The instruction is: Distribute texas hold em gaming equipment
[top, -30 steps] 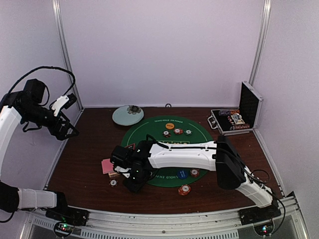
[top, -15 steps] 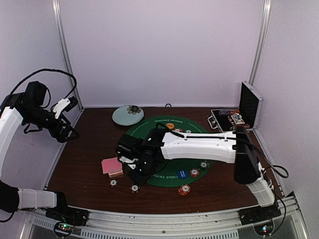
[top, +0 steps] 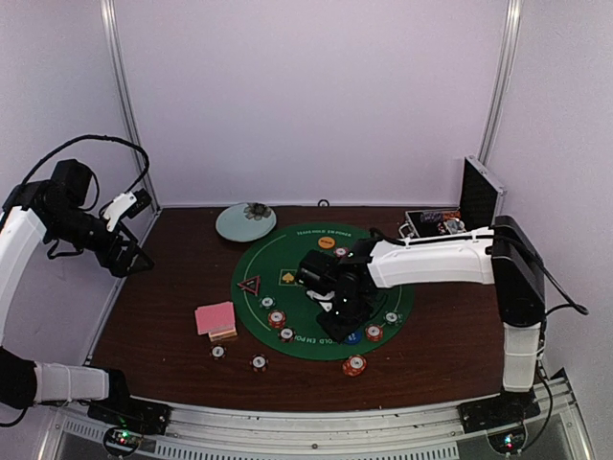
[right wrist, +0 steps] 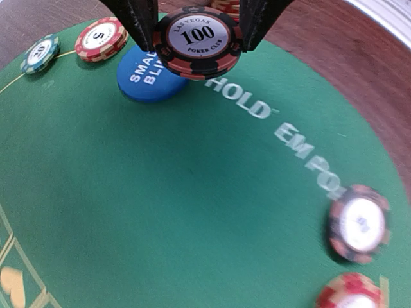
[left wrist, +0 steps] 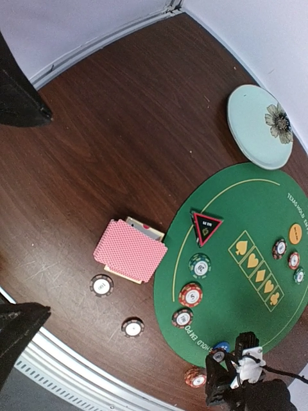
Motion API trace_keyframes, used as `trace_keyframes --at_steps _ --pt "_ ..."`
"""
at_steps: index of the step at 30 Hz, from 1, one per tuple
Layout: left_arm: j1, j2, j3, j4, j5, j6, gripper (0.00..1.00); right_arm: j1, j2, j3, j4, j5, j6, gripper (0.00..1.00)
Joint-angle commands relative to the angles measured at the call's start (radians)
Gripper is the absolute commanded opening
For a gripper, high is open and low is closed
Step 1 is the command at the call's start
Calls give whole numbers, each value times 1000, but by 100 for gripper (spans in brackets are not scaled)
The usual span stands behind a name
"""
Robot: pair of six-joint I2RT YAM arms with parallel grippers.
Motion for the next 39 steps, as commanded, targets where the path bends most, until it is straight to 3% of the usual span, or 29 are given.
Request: trace_keyframes --at_steps 1,19,39 --pt "5 -2 -7 2 28 11 98 -10 -39 -50 53 29 35 13" --pt "5 7 5 2 33 5 98 -162 -16 -56 84 53 8 12" --pt "6 -3 -16 2 29 20 98 -209 -9 -140 102 68 -4 12"
